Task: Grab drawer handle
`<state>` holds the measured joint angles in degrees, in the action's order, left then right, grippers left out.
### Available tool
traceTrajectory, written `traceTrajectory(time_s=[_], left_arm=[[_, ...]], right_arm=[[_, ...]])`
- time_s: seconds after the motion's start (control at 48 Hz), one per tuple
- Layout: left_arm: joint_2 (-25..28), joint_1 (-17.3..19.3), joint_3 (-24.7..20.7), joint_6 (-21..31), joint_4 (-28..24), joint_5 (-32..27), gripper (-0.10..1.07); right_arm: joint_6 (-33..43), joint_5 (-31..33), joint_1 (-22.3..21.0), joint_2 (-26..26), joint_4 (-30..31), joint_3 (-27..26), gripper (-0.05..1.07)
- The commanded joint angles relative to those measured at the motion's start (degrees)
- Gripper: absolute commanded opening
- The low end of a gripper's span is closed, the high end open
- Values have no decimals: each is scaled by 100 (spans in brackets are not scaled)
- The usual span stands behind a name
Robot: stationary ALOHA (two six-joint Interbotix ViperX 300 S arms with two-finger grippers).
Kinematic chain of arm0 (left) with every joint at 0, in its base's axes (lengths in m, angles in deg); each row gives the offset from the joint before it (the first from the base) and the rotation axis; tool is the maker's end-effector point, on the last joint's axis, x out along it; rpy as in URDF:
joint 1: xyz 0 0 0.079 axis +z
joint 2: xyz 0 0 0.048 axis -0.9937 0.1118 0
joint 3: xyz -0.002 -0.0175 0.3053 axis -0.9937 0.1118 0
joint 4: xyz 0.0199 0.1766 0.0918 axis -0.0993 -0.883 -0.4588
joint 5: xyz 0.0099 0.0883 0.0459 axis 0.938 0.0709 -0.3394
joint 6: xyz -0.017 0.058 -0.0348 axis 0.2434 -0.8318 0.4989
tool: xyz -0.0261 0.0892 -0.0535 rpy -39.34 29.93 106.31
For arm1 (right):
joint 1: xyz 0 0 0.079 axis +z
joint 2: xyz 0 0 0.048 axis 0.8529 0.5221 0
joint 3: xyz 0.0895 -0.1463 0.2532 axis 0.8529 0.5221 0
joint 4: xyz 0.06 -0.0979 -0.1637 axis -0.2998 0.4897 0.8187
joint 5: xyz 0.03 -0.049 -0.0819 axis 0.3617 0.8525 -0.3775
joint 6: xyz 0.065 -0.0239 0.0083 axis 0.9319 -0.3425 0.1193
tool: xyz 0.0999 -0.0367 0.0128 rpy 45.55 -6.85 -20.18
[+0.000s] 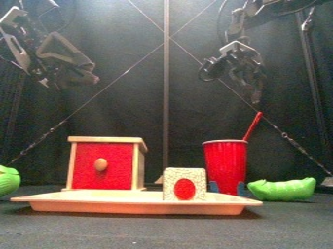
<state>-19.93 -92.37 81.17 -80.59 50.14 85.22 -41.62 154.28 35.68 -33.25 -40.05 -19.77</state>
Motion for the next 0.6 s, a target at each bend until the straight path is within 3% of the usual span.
traceTrajectory(time_s=[0.0, 0.208, 0.375, 0.583], left_arm=[[0, -9, -70, 0, -9, 26, 77], [-53, 35, -53, -9, -9, 44, 77], [-53, 114, -35, 0, 9, 62, 77], [-53, 132, -97, 0, 123, 193, 76]], right_arm=[[-18, -334, 18, -79, 62, -176, 75], [-18, -1310, 97, -167, 114, -62, 75], [-9, -2057, 519, -360, 158, 132, 75], [26, -3647, 976, -686, 352, 650, 75]])
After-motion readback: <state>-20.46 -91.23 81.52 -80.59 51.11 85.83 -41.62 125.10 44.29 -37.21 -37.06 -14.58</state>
